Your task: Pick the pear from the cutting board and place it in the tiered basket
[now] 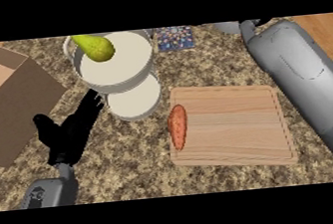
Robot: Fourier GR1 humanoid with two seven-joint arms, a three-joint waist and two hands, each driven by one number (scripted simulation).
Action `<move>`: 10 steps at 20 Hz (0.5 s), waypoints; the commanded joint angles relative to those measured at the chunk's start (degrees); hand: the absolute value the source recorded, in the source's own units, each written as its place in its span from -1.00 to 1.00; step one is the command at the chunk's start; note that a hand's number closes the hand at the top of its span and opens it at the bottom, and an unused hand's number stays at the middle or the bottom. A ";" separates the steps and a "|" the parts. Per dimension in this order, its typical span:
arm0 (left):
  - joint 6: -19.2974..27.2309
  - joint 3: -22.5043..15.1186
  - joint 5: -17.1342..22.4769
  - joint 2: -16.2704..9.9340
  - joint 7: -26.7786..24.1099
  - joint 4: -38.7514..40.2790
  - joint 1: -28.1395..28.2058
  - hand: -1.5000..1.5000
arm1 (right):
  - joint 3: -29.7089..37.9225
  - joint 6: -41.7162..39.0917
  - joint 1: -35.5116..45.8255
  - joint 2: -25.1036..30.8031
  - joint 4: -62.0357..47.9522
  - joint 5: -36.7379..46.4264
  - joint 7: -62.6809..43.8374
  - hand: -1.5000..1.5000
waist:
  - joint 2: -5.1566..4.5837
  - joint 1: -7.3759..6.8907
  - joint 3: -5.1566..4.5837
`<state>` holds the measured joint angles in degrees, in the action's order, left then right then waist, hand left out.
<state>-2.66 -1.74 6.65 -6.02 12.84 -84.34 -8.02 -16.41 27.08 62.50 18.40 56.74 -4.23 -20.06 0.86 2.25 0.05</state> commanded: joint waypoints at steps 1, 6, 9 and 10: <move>-2.32 3.06 1.80 -2.74 -2.51 1.10 2.46 0.00 | 0.38 -9.29 -9.68 8.66 13.27 -3.76 -1.24 -1.00 | 0.43 1.79 0.00; -0.95 1.28 0.83 -1.43 -0.03 -2.38 2.16 0.00 | 8.20 -18.08 -21.05 21.43 25.34 -10.68 -2.01 -1.00 | -0.05 0.58 0.02; -0.37 -0.22 -0.09 -0.20 0.67 -2.60 1.62 0.00 | 14.35 -21.10 -28.41 26.77 31.92 -14.97 -2.27 -1.00 | -0.24 0.30 0.01; -0.31 0.10 -0.25 -0.26 0.85 -1.35 -0.37 0.00 | 15.95 -21.19 -31.29 26.94 34.15 -15.51 -1.76 -1.00 | -0.43 -0.16 -0.01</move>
<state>-3.22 -1.22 6.94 -6.73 13.49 -86.01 -7.24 -6.41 9.87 40.05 39.51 83.15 -15.61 -22.36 0.72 2.64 0.05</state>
